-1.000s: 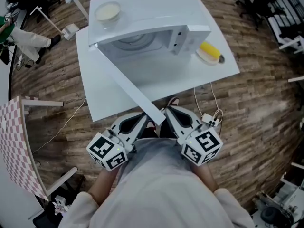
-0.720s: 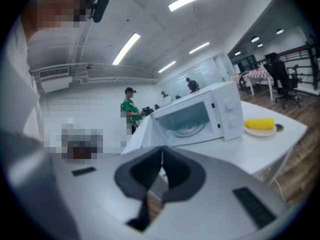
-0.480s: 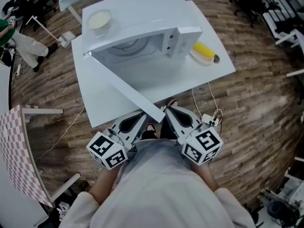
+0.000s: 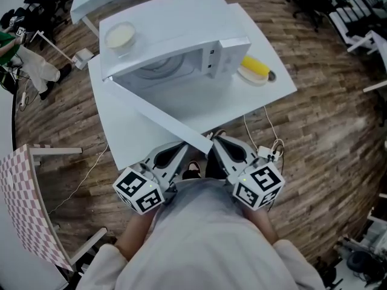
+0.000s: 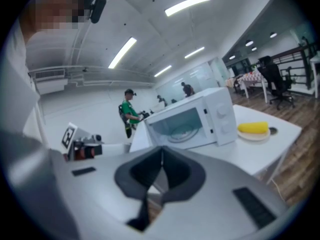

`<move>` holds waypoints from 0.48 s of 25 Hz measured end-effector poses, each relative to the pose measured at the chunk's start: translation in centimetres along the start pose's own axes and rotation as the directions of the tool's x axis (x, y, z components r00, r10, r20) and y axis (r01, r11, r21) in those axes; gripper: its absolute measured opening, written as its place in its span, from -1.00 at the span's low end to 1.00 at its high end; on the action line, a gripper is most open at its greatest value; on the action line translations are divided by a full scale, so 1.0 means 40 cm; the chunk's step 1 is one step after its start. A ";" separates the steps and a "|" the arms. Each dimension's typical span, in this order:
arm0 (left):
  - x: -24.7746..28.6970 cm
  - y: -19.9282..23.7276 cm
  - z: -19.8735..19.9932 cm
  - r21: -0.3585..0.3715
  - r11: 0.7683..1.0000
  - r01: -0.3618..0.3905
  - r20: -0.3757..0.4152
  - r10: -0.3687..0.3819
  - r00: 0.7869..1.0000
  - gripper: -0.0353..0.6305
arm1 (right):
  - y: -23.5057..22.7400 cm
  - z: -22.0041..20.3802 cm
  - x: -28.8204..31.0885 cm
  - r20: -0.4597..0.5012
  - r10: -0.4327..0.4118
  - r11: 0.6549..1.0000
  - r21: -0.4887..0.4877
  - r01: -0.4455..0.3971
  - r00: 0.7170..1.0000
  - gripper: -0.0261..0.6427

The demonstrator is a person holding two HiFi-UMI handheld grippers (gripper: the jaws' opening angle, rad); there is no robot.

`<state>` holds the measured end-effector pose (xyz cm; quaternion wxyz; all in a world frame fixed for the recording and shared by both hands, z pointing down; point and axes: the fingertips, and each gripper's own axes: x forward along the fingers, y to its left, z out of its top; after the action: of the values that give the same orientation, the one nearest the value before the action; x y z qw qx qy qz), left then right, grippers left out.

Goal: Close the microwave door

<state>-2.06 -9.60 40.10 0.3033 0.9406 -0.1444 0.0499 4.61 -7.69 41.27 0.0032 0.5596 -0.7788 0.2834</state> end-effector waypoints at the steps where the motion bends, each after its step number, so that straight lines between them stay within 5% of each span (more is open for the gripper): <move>1: 0.005 0.001 0.002 0.001 1.000 0.003 -0.002 -0.003 1.000 -0.84 | -0.004 0.001 0.000 0.003 -0.004 1.000 0.003 0.004 1.000 -0.85; 12: 0.045 0.003 0.017 0.008 0.999 0.040 -0.021 -0.040 0.999 -0.84 | -0.038 0.022 -0.007 0.025 -0.040 0.999 0.026 0.040 0.999 -0.85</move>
<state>-0.38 -10.53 39.96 0.3017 0.9440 -0.1223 0.0542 6.30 -8.16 41.10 -0.0083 0.5786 -0.7638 0.2858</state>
